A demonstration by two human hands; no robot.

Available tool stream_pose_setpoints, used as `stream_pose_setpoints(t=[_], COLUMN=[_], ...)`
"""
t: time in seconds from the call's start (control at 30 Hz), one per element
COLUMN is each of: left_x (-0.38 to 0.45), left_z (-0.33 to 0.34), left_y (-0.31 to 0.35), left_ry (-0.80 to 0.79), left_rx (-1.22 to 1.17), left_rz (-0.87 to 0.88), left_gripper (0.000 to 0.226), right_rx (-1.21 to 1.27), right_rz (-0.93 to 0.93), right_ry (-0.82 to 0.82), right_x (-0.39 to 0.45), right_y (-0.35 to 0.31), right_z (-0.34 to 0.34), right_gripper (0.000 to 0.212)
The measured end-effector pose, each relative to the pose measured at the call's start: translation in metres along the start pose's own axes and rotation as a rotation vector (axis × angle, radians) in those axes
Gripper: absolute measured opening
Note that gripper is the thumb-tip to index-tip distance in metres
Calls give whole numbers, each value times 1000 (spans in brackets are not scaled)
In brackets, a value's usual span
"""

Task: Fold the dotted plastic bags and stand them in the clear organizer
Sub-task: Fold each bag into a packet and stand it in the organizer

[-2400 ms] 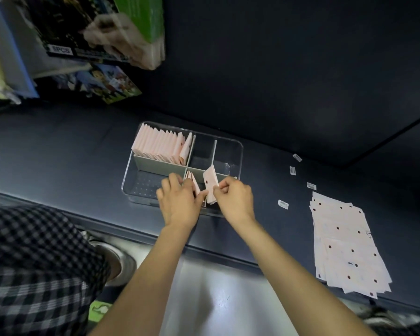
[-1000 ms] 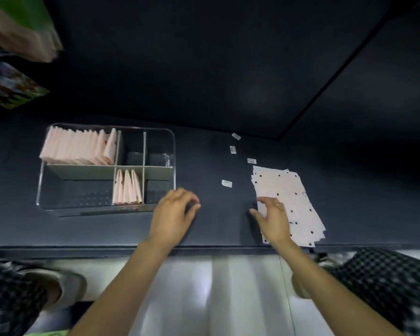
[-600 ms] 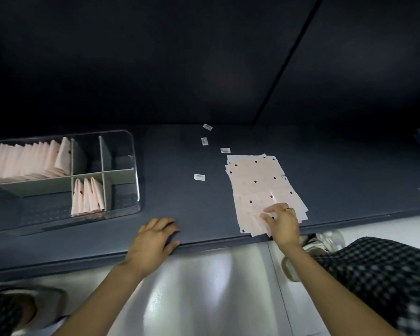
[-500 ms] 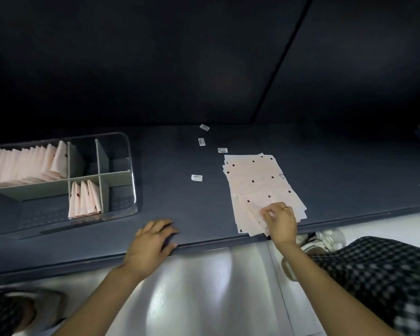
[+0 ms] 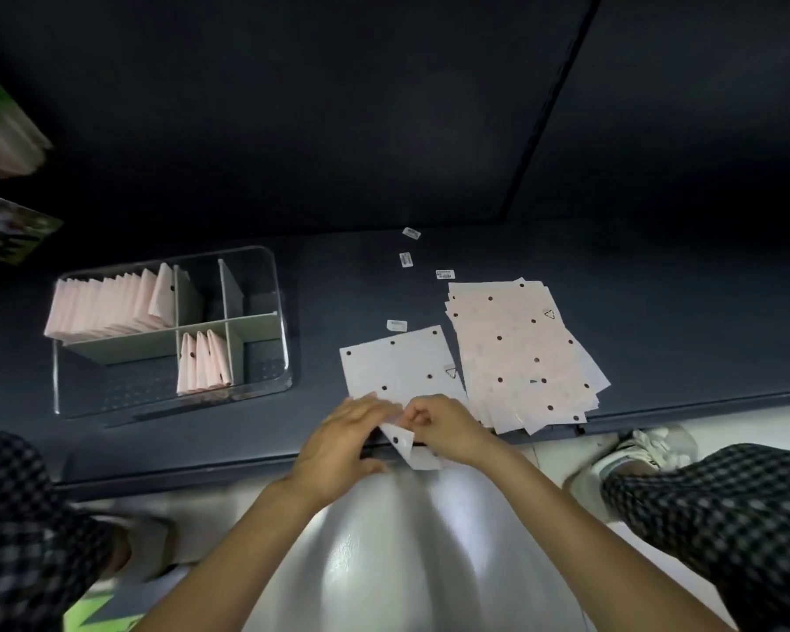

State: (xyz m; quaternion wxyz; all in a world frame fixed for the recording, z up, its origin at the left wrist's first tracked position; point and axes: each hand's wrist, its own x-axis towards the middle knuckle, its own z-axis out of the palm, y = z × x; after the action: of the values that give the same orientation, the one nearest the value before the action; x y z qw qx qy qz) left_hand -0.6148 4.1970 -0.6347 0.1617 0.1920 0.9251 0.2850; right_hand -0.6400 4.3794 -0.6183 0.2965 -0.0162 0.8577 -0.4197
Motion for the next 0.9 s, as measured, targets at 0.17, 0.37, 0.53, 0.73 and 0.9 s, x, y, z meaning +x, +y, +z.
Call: stream_pose_setpoints(t=[0.17, 0.37, 0.53, 0.73, 0.9], left_x=[-7, -10, -2, 4, 4], left_z=[-2, -6, 4, 8, 9], left_y=[-11, -23, -28, -33, -28], left_ry=[40, 188, 289, 298, 333], left_rx=[-234, -683, -908, -742, -624], left_rz=[-232, -416, -595, -683, -669], left_gripper=[3, 32, 14, 15, 24], right_rx=[77, 474, 514, 575, 329], right_rz=[8, 116, 68, 55, 144], right_ry=[-167, -122, -98, -96, 196], right_x=[-4, 0, 2, 5, 18], right_y=[-16, 3, 33, 45, 34], right_z=[-9, -52, -36, -34, -21], right_gripper=[24, 68, 35, 48, 15])
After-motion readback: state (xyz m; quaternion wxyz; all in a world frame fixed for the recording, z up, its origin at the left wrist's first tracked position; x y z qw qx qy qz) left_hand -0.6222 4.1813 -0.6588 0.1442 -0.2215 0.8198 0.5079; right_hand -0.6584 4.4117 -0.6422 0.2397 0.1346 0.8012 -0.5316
